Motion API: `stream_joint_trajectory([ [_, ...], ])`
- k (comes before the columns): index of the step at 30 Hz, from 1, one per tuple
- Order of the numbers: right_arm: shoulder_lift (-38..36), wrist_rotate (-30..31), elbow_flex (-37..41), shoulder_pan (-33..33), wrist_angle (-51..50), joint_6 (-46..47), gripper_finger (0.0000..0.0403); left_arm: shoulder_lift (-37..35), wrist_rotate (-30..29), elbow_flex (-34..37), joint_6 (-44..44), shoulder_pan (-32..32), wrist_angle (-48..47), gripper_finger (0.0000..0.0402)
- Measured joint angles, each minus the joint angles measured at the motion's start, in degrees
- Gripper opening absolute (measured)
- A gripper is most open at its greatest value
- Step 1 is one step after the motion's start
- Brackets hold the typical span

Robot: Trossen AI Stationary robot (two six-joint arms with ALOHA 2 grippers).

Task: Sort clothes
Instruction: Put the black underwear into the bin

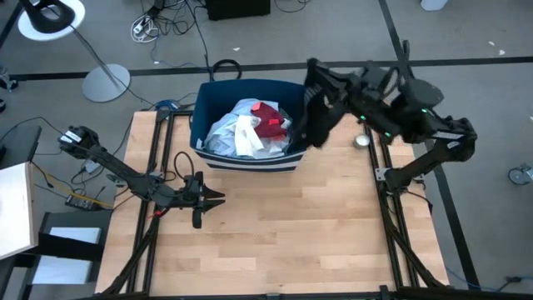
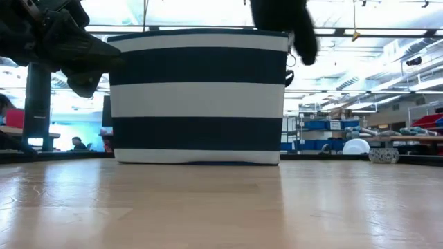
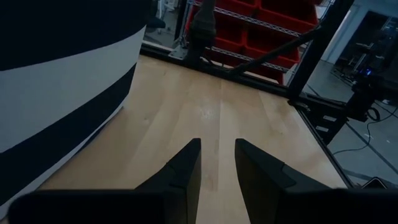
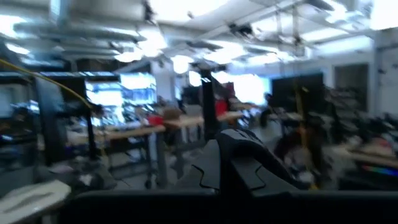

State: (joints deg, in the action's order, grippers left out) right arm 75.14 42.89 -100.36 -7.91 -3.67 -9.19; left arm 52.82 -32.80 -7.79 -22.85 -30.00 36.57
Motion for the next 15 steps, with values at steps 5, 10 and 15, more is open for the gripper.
stream_joint_trajectory([
  [5, 4.04, -12.8, 0.0, 5.61, 7.88, -0.09, 0.0001, 0.0, 0.0, 0.0, 0.02, 0.0, -0.05, 0.0104],
  [10, 8.59, -21.4, 0.02, 10.83, 13.27, 0.13, 0.0001, 0.0, 0.0, 0.0, 0.02, -0.02, -0.06, 0.0104],
  [15, 11.7, -21.83, 0.02, 14.39, 4.95, 2.86, 0.0001, 0.0, 0.0, 0.0, 0.02, 0.0, -0.08, 0.0104],
])
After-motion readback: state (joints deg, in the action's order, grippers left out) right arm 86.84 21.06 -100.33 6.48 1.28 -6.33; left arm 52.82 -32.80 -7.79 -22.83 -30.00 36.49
